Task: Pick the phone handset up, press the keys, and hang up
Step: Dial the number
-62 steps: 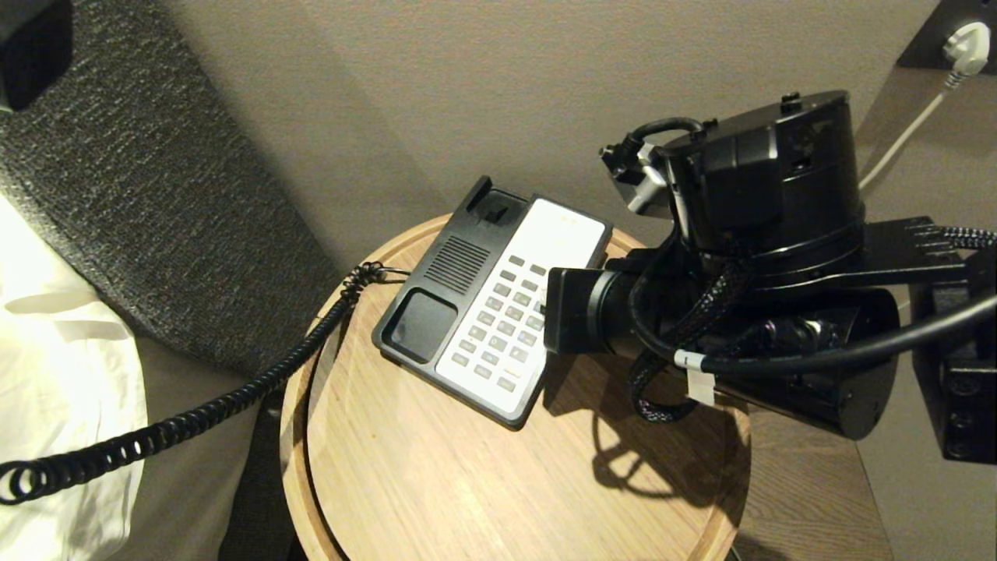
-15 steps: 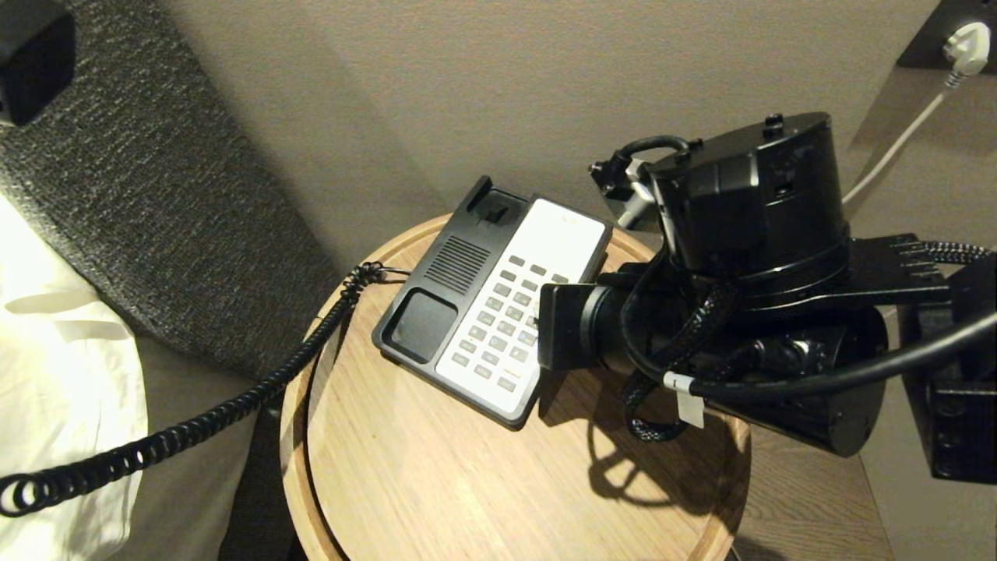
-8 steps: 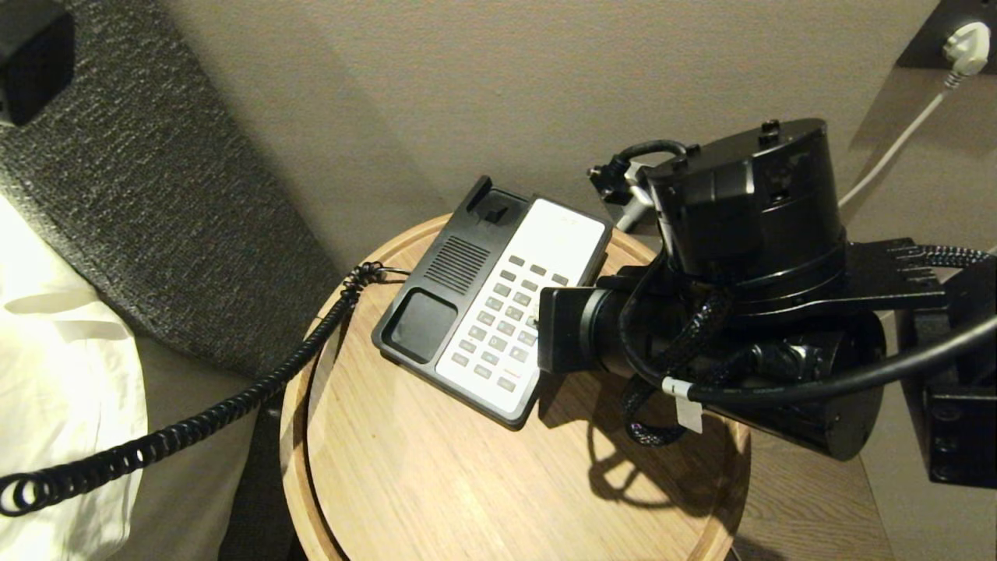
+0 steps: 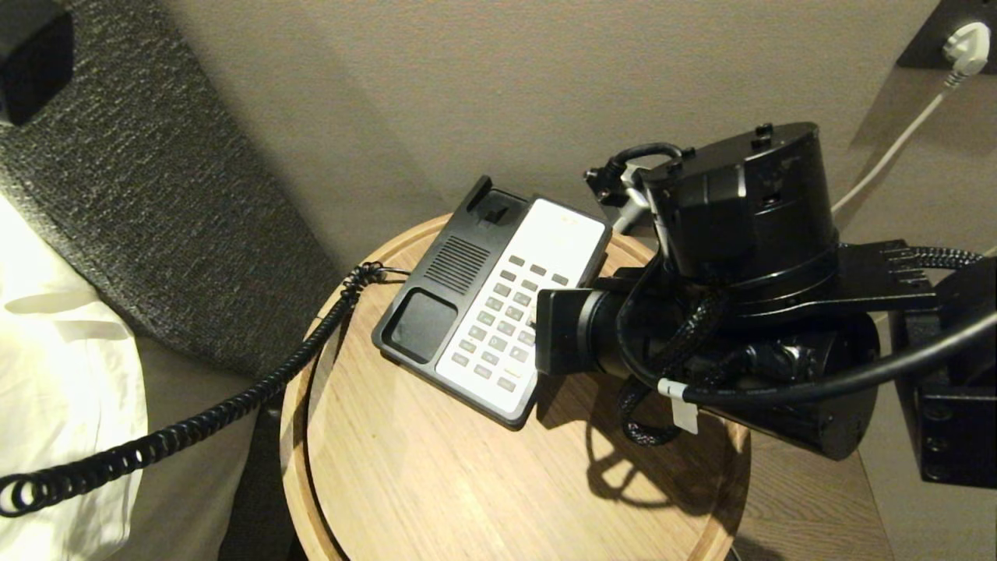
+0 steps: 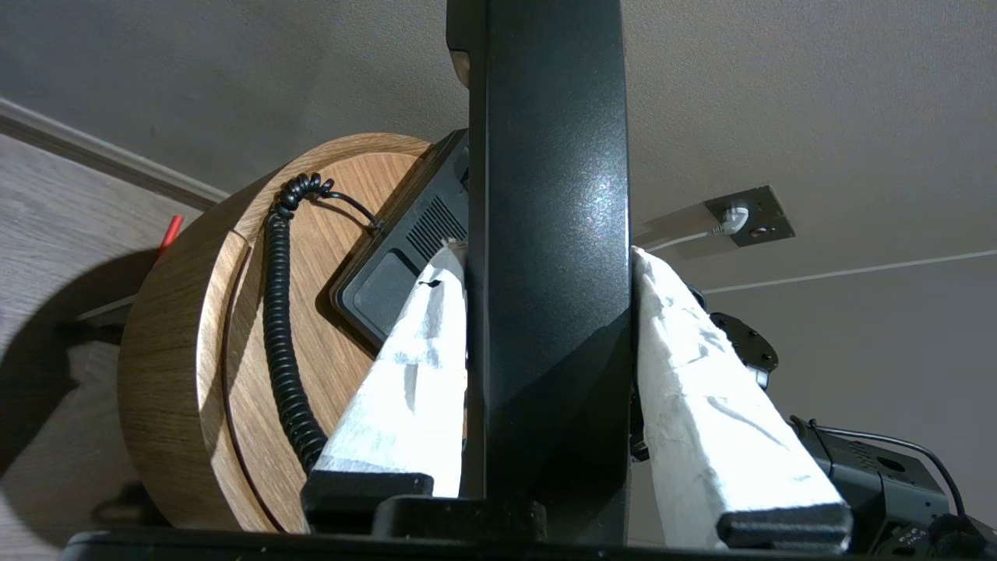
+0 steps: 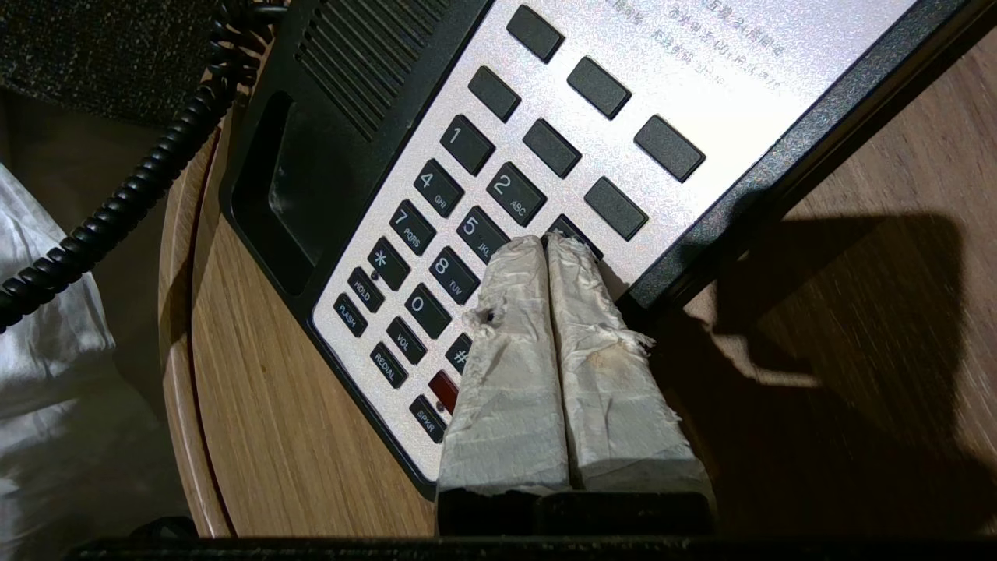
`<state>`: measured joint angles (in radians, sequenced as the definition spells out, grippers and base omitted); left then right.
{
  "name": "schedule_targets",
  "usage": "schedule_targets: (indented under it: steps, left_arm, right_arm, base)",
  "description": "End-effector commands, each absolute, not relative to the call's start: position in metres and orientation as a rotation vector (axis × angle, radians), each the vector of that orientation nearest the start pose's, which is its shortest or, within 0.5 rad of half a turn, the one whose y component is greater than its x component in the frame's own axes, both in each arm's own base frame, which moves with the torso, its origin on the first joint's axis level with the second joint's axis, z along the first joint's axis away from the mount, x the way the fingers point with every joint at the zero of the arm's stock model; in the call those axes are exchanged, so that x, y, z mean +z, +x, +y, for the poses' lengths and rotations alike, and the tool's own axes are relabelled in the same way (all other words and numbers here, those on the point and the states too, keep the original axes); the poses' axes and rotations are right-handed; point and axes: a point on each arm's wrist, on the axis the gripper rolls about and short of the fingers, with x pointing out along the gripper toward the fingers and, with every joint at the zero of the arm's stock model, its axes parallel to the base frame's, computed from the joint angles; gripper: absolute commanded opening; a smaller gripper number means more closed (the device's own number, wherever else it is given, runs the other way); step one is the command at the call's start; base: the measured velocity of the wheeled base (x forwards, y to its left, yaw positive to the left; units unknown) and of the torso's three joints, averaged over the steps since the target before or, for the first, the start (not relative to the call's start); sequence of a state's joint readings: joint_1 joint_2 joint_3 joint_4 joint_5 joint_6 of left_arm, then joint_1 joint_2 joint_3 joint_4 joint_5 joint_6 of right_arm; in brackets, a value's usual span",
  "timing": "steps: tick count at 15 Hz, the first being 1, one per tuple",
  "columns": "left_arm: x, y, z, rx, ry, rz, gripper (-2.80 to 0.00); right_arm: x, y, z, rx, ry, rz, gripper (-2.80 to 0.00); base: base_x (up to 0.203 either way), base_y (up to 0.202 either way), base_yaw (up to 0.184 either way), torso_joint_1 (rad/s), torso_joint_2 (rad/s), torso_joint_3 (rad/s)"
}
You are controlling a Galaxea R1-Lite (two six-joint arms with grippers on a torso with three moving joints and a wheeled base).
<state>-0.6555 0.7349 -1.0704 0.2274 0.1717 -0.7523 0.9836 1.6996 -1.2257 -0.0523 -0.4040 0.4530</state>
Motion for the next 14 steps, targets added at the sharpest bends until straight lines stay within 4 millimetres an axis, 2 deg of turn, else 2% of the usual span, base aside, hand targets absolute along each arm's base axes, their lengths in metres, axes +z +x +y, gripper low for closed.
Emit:
schedule_targets:
  steps: [1, 9, 14]
  left_arm:
    - [0.341, 0.018, -0.009, -0.496, -0.785, 0.089, -2.80]
    - [0.339, 0.018, -0.009, -0.493, -0.781, 0.096, -2.80]
    - [0.337, 0.019, -0.010, -0.495, -0.778, 0.101, -2.80]
  right_arm:
    - [0.244, 0.185, 0.262, 0.482, 0.167, 0.446, -2.80]
    - [0.259, 0.179, 0.256, 0.498, 0.208, 0.407, -2.80]
    - [0.252, 0.158, 0.270, 0.566, 0.209, 0.461, -2.80]
  base:
    - [0.000, 0.000, 0.000, 0.000, 0.00, 0.000]
    - [0.000, 0.000, 0.000, 0.000, 0.00, 0.000]
    - [0.000, 0.000, 0.000, 0.000, 0.00, 0.000]
